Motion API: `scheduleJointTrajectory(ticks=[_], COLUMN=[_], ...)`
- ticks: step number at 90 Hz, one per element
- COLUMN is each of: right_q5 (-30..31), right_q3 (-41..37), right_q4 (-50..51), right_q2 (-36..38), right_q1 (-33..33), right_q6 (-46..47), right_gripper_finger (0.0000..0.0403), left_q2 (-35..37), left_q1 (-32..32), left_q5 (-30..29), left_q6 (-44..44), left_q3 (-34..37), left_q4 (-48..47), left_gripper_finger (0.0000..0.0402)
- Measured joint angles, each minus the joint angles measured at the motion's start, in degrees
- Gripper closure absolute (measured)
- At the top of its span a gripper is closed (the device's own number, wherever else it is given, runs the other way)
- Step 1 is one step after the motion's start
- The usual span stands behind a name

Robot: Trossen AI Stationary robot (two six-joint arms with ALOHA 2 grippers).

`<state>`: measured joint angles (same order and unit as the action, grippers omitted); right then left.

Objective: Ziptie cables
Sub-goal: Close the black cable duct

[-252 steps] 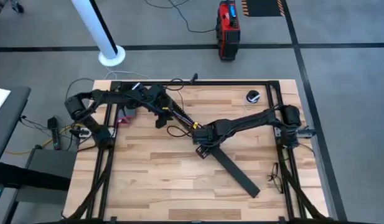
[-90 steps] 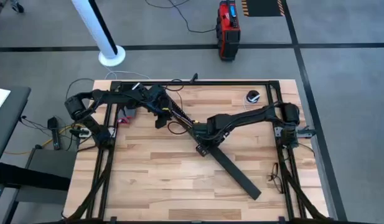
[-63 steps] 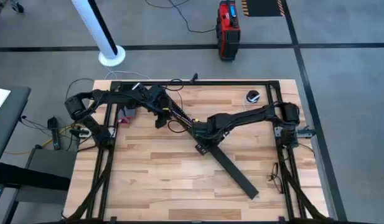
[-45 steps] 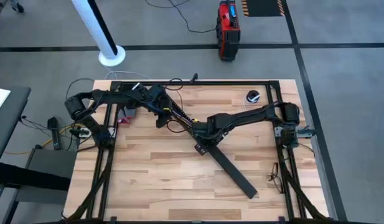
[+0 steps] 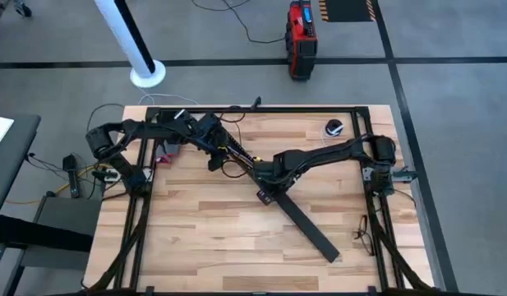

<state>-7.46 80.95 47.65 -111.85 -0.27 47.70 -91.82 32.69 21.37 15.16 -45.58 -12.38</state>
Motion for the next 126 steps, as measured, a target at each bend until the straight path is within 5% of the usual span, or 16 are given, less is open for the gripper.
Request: scheduleJointTrajectory(ticks=[96, 126], right_q5=[1.66, 10.85], right_q3=[0.0, 2.66], right_q4=[-2.53, -2.49], right_q2=[0.0, 0.04], right_q1=[0.5, 0.5], right_q6=[-2.73, -4.72], right_gripper_finger=[0.0116, 0.0117], left_q2=[-0.01, -0.01], left_q1=[0.0, 0.0], left_q5=[0.11, 0.1], left_q6=[-0.47, -0.04], left_q3=[0.01, 0.0], left_q4=[-0.15, -0.15], left_gripper_finger=[0.03, 0.03])
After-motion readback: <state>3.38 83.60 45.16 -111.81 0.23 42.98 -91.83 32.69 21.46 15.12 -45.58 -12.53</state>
